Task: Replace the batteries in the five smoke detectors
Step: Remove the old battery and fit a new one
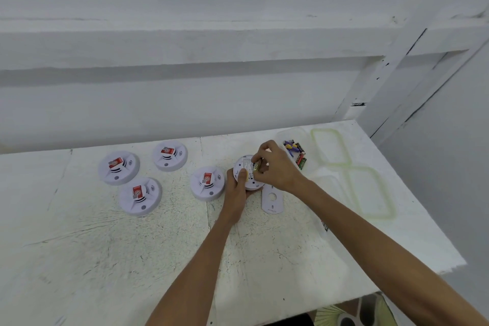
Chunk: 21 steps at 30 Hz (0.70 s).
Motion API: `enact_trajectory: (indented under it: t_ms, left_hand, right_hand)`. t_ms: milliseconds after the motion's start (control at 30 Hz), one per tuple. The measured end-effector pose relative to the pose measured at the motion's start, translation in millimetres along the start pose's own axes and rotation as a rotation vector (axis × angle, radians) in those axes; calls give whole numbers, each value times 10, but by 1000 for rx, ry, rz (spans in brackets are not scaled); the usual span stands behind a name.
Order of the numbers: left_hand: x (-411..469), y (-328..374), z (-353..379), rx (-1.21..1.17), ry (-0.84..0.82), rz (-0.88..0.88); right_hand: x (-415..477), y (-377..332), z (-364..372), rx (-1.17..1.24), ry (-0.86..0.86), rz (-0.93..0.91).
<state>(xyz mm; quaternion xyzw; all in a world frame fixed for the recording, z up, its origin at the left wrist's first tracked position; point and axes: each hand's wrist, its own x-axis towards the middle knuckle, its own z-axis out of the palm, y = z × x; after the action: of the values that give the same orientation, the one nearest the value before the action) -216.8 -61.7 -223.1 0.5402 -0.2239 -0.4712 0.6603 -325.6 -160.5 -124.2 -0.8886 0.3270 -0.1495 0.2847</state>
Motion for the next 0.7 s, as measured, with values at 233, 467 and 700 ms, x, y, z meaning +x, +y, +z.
enact_trajectory:
  t_ms: [233,467,700]
  left_hand:
    - [1,19,2,-12,-1,-5]
    - [18,-3,3,-37,19,-24]
    - [3,11,6,-36,12,-18]
  right_hand:
    - [82,-29,64,-20,17,72]
    - [105,-8,17,-81,88,147]
    - [11,-142,36,-325,41,102]
